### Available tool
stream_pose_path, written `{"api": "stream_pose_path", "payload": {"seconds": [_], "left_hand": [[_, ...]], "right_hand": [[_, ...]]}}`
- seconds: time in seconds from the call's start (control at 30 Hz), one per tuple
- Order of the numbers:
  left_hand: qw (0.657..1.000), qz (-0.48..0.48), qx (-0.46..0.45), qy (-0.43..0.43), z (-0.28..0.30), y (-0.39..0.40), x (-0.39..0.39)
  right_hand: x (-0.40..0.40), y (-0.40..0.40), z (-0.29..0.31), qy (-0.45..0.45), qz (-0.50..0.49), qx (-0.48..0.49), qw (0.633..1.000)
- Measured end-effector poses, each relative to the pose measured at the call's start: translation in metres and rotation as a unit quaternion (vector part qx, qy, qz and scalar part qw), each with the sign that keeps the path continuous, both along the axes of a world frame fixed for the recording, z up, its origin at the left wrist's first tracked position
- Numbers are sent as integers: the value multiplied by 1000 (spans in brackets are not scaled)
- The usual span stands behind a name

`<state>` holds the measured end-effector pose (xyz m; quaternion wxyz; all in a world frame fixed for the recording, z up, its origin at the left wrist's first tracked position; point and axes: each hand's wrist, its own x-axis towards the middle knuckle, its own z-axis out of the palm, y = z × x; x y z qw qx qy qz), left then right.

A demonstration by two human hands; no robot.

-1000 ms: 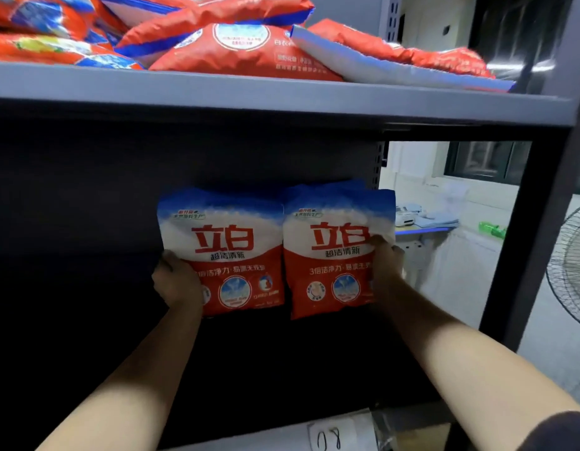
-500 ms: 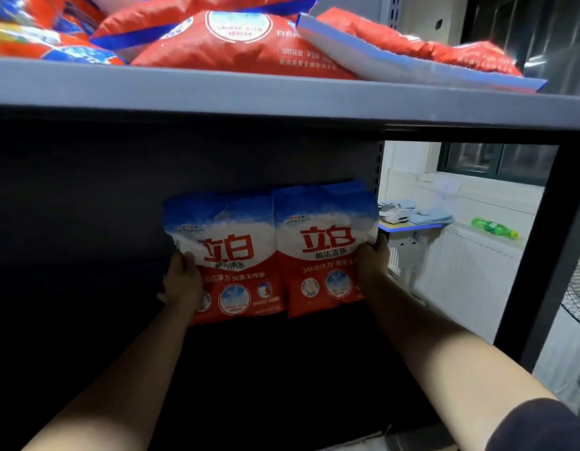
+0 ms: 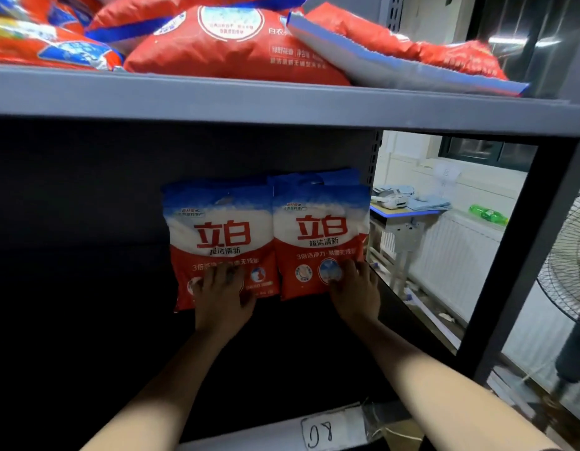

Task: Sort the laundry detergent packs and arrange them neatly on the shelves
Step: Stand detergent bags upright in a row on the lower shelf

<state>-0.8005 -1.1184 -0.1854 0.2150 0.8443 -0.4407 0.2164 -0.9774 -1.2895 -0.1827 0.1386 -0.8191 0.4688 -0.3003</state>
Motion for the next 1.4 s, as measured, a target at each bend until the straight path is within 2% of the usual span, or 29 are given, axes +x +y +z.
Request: {"api": "stream_pose_path", "payload": {"seconds": [0.23,0.33,0.5,0.73,0.87,1.0,1.07,1.2,1.3,1.4], "left_hand": [[989,-45,95,104,15,4,3],[983,-29,86,157,27,4,-8],[978,-15,75,195,43,11,-31],[985,-9,37,169,66,44,-79],[982,36,58,174,92,62,-111],[979,42,61,189,124,86,-152],[979,45,69,185,145,97,-170],[985,26,98,137,196,118,-191],[986,9,99,134,239,129,-201],[986,-1,85,143,286,136,-205]], "right_hand": [[-18,-5,12,82,98,119,985],[-23,3,18,85,126,158,976],[-35,20,34,66,159,190,966],[-68,53,70,121,187,134,966],[-93,81,100,172,184,78,965],[-125,110,133,207,212,86,951],[-137,122,155,200,219,82,951],[-156,142,205,190,246,7,950],[-167,156,244,132,269,-19,954],[-173,169,282,71,301,-4,951]]}}
